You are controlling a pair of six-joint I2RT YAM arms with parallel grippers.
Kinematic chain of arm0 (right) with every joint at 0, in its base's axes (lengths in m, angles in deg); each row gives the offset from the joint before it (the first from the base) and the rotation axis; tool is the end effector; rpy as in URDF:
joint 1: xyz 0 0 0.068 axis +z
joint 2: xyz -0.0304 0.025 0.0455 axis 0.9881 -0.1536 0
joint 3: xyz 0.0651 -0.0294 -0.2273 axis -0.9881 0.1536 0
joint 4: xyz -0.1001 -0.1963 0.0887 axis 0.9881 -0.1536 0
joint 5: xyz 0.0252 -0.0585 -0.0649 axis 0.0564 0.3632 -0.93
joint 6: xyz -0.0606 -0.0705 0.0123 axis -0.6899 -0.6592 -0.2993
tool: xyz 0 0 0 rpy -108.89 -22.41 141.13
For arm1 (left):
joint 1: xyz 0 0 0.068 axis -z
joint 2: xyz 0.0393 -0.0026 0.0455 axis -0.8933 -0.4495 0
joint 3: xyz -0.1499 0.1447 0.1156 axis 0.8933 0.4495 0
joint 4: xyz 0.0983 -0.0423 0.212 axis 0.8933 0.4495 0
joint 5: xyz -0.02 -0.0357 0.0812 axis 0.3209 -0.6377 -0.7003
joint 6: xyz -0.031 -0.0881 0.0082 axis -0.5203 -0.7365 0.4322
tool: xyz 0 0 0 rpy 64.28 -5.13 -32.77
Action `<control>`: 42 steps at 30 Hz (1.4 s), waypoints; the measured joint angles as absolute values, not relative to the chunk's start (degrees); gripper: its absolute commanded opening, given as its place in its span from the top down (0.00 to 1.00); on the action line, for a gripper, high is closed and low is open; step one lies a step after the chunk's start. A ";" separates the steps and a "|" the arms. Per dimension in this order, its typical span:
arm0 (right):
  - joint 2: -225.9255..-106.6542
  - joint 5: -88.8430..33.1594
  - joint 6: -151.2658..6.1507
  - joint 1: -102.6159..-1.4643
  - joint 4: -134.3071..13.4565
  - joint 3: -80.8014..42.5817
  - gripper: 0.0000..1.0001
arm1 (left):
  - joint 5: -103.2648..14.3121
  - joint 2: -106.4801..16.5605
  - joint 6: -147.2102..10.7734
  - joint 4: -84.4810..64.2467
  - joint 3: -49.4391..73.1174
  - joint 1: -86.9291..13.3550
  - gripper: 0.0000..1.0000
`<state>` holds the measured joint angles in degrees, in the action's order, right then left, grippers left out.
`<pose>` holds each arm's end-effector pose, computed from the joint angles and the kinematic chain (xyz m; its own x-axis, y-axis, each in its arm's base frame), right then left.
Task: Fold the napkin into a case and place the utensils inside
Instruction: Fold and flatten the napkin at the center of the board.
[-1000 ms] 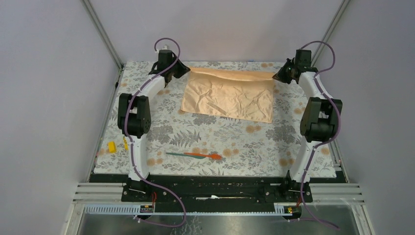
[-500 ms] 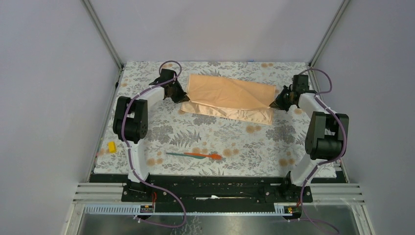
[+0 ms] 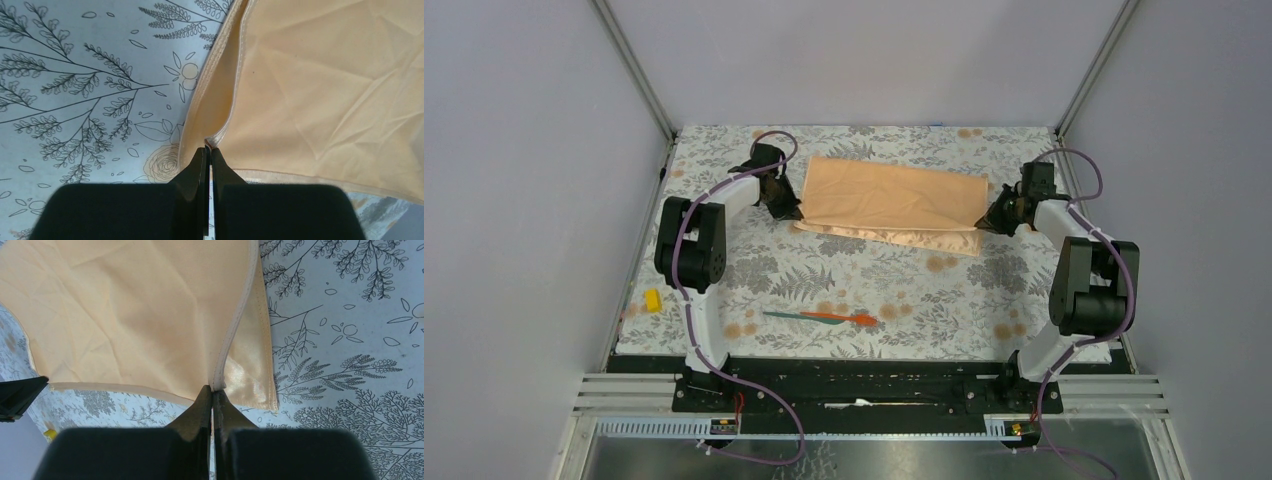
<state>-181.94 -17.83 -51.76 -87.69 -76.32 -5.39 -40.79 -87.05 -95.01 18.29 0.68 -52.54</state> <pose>0.3584 -0.0153 0.1434 -0.7242 0.5274 -0.4443 0.2884 0.8169 0.4994 0.4071 -0.0951 0.1060 -0.8457 -0.4576 -0.2746 -0.3090 0.8394 -0.4471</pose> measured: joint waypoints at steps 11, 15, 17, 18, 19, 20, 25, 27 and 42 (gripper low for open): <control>-181.59 -17.86 -52.08 -86.66 -74.97 -1.34 0.97 | -43.39 -87.05 -91.97 20.85 0.35 -52.54 1.00; -181.61 -17.96 -52.17 -85.90 -74.20 -1.21 0.95 | -43.63 -87.15 -91.34 21.11 0.00 -52.54 1.00; -181.70 -17.99 -52.19 -85.64 -74.07 -1.10 0.95 | -43.70 -87.37 -91.10 21.11 -0.46 -52.54 1.00; -181.81 -18.03 -52.19 -85.55 -74.03 -1.04 0.94 | -43.74 -87.48 -90.97 21.09 -0.68 -52.57 1.00; -181.92 -18.07 -52.19 -85.53 -73.96 -0.90 0.94 | -43.74 -87.53 -90.90 21.07 -0.76 -52.57 1.00; -181.98 -18.27 -52.21 -85.48 -73.87 -0.73 0.94 | -43.77 -87.53 -90.86 21.09 -0.79 -52.57 1.00; -182.70 -18.80 -52.19 -85.44 -73.72 -0.18 0.92 | -43.74 -87.64 -90.48 21.13 -0.79 -52.57 1.00; -182.92 -19.08 -52.19 -85.44 -73.70 0.01 0.91 | -43.74 -87.68 -90.44 21.20 -0.79 -52.57 1.00; -182.92 -19.52 -52.41 -85.37 -73.70 1.54 0.84 | -44.27 -87.66 -89.11 21.96 -0.76 -52.54 1.00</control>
